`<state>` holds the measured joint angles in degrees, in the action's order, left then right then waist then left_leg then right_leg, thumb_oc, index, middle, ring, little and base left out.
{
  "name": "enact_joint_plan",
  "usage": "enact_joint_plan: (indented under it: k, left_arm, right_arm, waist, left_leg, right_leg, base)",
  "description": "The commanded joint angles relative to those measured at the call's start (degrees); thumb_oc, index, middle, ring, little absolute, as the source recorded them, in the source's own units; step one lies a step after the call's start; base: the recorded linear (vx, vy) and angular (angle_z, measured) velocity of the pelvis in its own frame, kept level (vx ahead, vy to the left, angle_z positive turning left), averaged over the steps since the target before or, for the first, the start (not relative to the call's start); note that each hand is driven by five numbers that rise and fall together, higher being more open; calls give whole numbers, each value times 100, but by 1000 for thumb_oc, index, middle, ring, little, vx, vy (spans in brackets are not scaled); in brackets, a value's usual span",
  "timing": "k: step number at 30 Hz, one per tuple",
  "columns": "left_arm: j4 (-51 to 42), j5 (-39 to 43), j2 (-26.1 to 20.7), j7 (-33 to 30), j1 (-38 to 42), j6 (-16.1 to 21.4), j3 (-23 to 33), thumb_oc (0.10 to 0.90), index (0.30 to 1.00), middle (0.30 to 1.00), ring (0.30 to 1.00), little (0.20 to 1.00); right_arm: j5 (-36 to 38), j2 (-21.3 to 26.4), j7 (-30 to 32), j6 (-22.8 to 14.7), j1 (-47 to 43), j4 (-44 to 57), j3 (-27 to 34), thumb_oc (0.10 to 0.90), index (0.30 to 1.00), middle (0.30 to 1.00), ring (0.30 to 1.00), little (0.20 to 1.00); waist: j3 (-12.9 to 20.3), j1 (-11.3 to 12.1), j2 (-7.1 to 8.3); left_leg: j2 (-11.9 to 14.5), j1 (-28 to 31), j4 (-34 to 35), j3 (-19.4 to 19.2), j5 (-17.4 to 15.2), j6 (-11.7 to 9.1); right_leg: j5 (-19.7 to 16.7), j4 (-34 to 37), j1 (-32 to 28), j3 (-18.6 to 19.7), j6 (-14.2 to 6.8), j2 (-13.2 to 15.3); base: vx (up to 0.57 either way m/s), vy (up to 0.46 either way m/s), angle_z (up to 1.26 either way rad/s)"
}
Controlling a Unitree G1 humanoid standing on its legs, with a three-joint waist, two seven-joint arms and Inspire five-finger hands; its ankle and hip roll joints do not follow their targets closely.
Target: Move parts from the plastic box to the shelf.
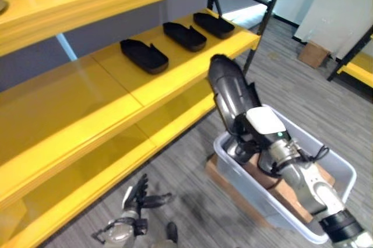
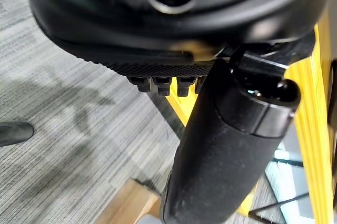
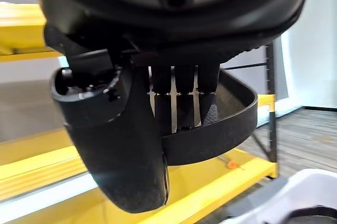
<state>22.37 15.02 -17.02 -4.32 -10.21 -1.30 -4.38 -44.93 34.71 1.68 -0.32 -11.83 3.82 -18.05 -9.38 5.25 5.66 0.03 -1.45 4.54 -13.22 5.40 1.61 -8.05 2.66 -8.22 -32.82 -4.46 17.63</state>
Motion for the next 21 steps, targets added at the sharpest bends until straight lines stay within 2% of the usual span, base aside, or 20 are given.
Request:
enact_joint_plan:
  k: [1,4,7,8,9,10,11,13,15,17,18,20,21]
  left_arm:
    - [-429,-229,-123,-56,322,424,47,900,1000,1000,1000,1000]
    - [-397,-291,-173,-116,389,416,120,900,1000,1000,1000,1000]
    - [-364,-305,-204,-146,444,415,144,900,1000,1000,1000,1000]
    - [-338,-313,-222,-153,484,416,139,900,1000,1000,1000,1000]
    - [-315,-310,-233,-179,537,427,106,900,1000,1000,1000,1000]
    - [-291,-304,-254,-204,578,442,87,900,1000,1000,1000,1000]
    - [-279,-325,-279,-230,636,457,25,900,1000,1000,1000,1000]
    - [-289,-367,-281,-227,686,450,-34,900,1000,1000,1000,1000]
    - [-260,-376,-253,-236,750,427,-93,900,1000,1000,1000,1000]
    - [-238,-385,-216,-262,814,417,-132,900,1000,1000,1000,1000]
    - [-193,-412,-200,-275,870,400,-159,900,1000,1000,1000,1000]
    - [-256,-435,-141,-255,812,418,-142,900,1000,1000,1000,1000]
    - [-265,-419,-103,-263,802,422,-165,900,1000,1000,1000,1000]
  right_arm:
    - [-135,128,437,-116,-1143,293,22,400,300,300,300,300]
    - [-192,15,431,-65,-1248,244,-53,400,300,300,300,300]
    - [-229,-18,435,-46,-1211,230,-63,400,300,300,300,300]
    - [-258,-37,406,-46,-1202,249,-70,400,300,300,300,300]
    - [-266,-42,391,-39,-1197,283,-71,400,300,300,300,300]
    - [-263,-33,377,-50,-1192,330,-62,400,300,300,300,300]
    - [-247,9,382,-84,-1127,476,10,400,300,300,300,300]
    - [-181,25,429,-104,-1031,567,117,400,300,300,300,300]
    - [-95,42,499,-146,-955,657,224,400,300,300,300,300]
    - [-30,83,569,-194,-924,784,314,400,300,300,300,300]
    - [-12,110,598,-220,-904,836,341,400,300,300,300,300]
    - [10,160,604,-240,-737,954,471,400,300,300,300,300]
    - [-2,202,643,-239,-712,980,538,400,300,300,300,300]
  waist:
    - [418,145,-129]
    - [397,193,-80]
    - [347,155,-77]
    - [313,100,-69]
    - [259,-4,-65]
    - [234,-114,-79]
    - [213,-273,-126]
    - [223,-376,-134]
    - [255,-485,-108]
    - [287,-569,-80]
    - [301,-595,-62]
    - [348,-622,-68]
    - [378,-657,-71]
  left_leg:
    - [62,440,46,322,-761,-50]
    - [-148,447,46,417,-814,70]
    - [-238,470,46,464,-841,131]
    - [-274,488,46,498,-860,165]
    - [-301,423,46,480,-745,198]
    - [-293,400,46,540,-701,204]
    - [-271,410,46,688,-681,219]
    - [-259,405,46,769,-661,236]
    - [-289,351,46,853,-591,250]
    - [-358,319,46,929,-585,230]
    - [-399,293,46,980,-575,203]
    - [-448,310,46,1092,-552,174]
    - [-450,320,46,1130,-551,152]
  right_leg:
    - [-417,-220,447,264,-707,298]
    - [-511,-441,485,289,-759,514]
    - [-518,-757,565,418,-746,623]
    - [-565,-915,641,614,-731,636]
    - [-658,-965,810,921,-576,581]
    - [-645,-980,976,1437,-487,397]
    - [-343,-1072,1205,2301,-351,-119]
    - [87,-1221,1308,2647,-210,-611]
    - [368,-1311,1438,2876,-71,-1139]
    - [452,-1173,1589,3058,18,-1530]
    - [445,-1026,1574,3174,61,-1619]
    - [444,-859,1376,3160,47,-1566]
    - [412,-752,1317,3252,50,-1649]
  base:
    - [-7,227,37]
    - [-1,208,22]
    - [-2,117,15]
    - [-89,116,10]
    - [-109,80,20]
    - [-84,74,47]
    - [25,51,58]
    - [49,19,50]
    - [24,-21,32]
    - [40,-31,47]
    - [68,-18,35]
    - [53,-40,34]
    - [40,-80,54]
